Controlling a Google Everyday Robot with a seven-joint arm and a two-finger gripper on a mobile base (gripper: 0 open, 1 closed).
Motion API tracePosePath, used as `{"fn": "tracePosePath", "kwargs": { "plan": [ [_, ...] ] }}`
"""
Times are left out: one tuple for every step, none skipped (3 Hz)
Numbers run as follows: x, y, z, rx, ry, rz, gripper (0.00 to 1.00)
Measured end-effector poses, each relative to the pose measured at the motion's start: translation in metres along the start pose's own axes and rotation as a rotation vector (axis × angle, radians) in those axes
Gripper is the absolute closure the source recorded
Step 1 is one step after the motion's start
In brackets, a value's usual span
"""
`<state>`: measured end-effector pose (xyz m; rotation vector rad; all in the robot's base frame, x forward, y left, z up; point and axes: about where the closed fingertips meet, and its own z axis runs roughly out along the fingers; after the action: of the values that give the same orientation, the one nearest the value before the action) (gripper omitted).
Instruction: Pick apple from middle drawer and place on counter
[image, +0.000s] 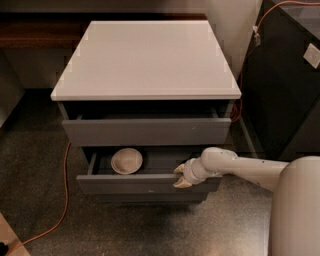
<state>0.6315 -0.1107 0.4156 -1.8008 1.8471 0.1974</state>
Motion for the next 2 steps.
{"fn": "tracePosePath", "kwargs": {
  "plan": [
    [-0.0008,0.0159,-0.0047,0.005,-0.003,0.015,1.00],
    [-0.0008,0.0159,-0.0047,0.005,-0.003,0.015,1.00]
  ]
}}
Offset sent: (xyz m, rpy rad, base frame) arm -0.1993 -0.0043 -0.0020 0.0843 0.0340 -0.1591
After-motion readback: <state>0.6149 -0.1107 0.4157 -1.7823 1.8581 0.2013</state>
